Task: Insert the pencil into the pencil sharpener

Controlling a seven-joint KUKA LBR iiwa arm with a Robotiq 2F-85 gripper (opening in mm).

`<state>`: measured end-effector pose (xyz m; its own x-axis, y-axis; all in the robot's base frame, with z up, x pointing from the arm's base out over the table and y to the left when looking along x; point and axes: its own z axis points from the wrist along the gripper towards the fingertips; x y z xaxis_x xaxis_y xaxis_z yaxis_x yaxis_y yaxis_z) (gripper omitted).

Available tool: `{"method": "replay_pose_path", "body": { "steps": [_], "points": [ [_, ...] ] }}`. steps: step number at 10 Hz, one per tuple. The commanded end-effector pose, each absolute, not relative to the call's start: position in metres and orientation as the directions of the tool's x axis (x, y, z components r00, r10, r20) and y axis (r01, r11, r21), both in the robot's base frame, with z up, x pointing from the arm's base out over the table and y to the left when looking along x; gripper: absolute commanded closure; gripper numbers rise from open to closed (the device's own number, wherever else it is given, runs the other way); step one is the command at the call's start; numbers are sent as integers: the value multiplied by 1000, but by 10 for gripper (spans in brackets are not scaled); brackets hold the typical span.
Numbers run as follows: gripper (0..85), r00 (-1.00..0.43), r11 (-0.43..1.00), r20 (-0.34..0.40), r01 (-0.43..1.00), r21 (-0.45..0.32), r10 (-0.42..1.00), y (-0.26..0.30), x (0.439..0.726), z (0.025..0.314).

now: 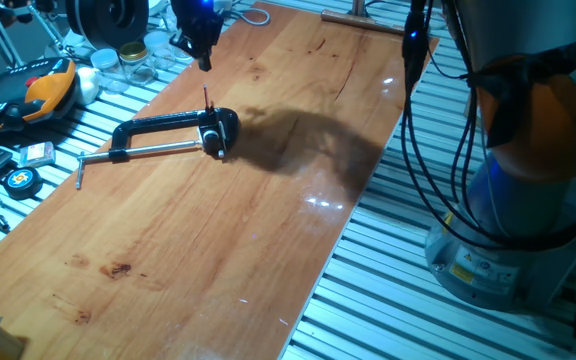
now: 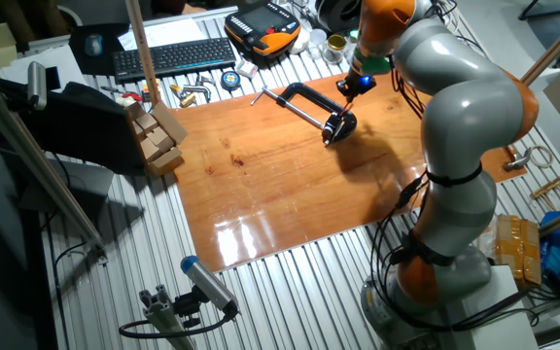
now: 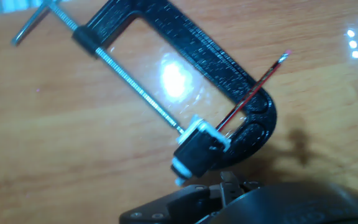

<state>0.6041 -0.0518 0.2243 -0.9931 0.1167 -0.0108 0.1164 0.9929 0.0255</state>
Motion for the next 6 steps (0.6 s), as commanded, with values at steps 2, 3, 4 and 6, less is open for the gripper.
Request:
{"method": "replay_pose_path", "body": {
  "steps": [2,3,4,6],
  "points": [
    [850,-997,997,-4,73,36,73,-50,599,226],
    [850,-998,997,0,70,28,70,-49,596,228],
    [850,-998,997,6,70,21,70,-48,593,231],
    [850,-994,994,-4,105,8,105,-45,586,238]
  ]
}}
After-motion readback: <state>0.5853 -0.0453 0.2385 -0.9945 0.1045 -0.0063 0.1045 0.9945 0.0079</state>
